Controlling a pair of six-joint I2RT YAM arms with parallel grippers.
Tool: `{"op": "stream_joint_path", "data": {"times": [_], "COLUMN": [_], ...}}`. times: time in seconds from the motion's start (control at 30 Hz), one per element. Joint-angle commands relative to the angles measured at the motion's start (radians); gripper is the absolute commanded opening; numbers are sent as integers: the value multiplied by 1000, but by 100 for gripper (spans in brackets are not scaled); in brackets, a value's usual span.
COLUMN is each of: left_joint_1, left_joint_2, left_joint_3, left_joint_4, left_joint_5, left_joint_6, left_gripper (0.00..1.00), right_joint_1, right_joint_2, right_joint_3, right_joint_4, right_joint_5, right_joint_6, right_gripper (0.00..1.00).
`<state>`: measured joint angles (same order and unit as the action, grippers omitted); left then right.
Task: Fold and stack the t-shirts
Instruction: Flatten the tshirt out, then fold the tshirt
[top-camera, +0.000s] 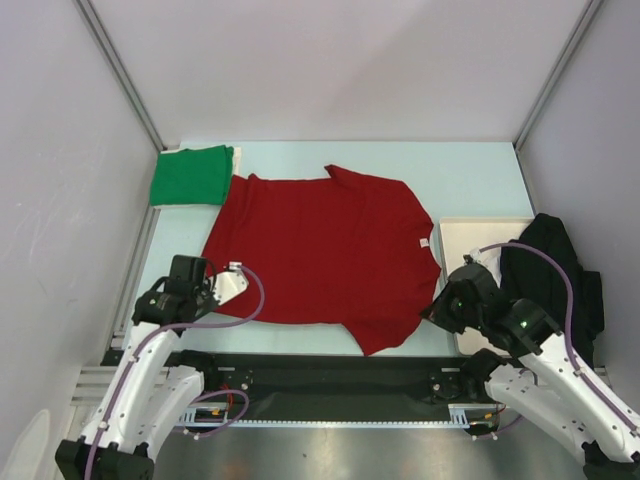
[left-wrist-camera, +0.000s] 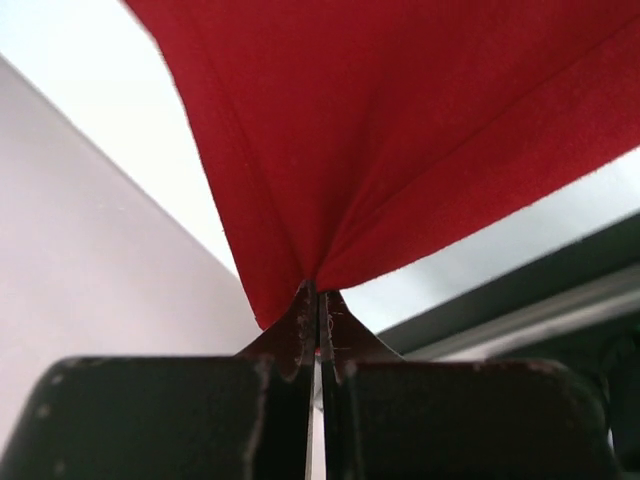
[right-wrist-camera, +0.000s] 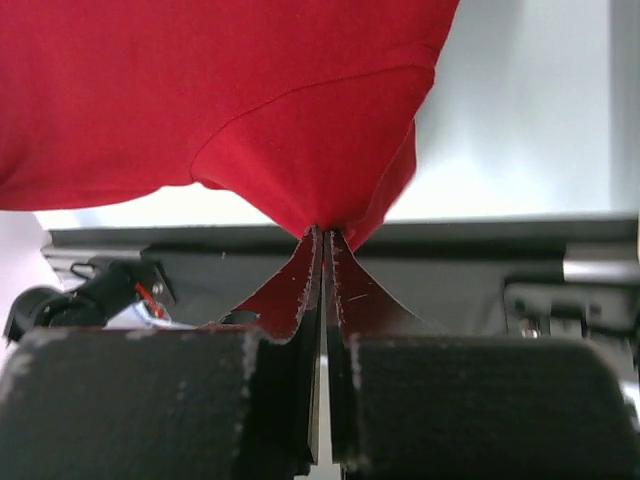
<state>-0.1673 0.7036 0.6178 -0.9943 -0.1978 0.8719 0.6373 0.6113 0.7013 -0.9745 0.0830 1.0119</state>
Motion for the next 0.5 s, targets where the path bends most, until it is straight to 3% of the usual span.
{"op": "stream_joint_path", "data": {"times": [0.0, 0.13, 0.2, 0.37, 0.47], "left_joint_1": [11, 11, 11, 11, 21], "left_joint_2": [-26, 12, 56, 243, 374], "left_joint_3": [98, 94, 71, 68, 98], "left_joint_4": [-168, -95, 3, 271, 377], "left_joint_5": [15, 34, 35, 0, -9], "left_joint_6": [-16, -1, 7, 35, 33], "left_gripper": [0, 0, 0, 1, 1], "right_joint_1": [19, 7, -30, -296, -329], "right_joint_2": [-7, 72, 146, 433, 586], "right_joint_3": [58, 95, 124, 148, 196], "right_joint_4": [-173, -94, -24, 222, 298], "right_joint_5": [12, 30, 3, -172, -137], "right_joint_6": [67, -37, -170, -393, -476], "right_gripper": [0, 0, 0, 0, 0]}}
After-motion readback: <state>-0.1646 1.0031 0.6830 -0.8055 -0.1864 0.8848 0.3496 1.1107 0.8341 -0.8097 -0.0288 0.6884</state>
